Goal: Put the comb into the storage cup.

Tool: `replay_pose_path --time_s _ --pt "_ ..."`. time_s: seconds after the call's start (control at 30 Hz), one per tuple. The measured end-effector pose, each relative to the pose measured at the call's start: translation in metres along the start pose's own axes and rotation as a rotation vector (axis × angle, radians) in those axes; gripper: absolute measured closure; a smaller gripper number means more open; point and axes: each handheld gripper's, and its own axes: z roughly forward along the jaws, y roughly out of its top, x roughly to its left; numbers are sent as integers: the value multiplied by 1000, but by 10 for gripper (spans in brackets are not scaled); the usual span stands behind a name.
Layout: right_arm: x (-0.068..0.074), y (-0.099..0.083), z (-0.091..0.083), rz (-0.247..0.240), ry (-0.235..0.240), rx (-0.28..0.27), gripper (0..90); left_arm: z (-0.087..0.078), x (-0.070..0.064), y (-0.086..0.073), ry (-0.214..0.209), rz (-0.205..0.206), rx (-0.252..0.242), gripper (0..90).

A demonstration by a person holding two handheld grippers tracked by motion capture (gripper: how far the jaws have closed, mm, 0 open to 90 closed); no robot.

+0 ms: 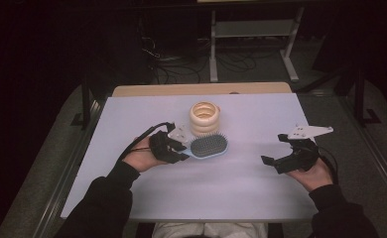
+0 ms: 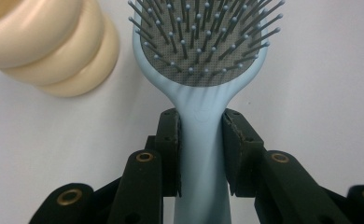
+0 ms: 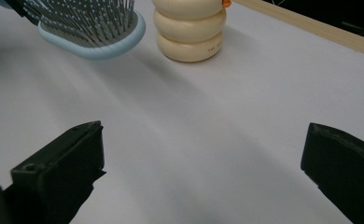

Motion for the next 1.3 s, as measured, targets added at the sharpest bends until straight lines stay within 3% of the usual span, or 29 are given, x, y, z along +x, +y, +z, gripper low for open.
replay_pose_path --time_s 0.27,0.63,1.0,1.3 --pt "-1 5 -2 8 15 -3 0 -14 8 6 38 6 -34 700" --pt "-5 33 -9 -6 46 -17 0 -25 11 17 56 20 -44 700" --pt "2 76 -11 -74 70 -12 0 -40 19 31 101 31 -53 700" --pt "7 112 -1 -108 99 12 0 -50 25 41 130 34 -52 700"
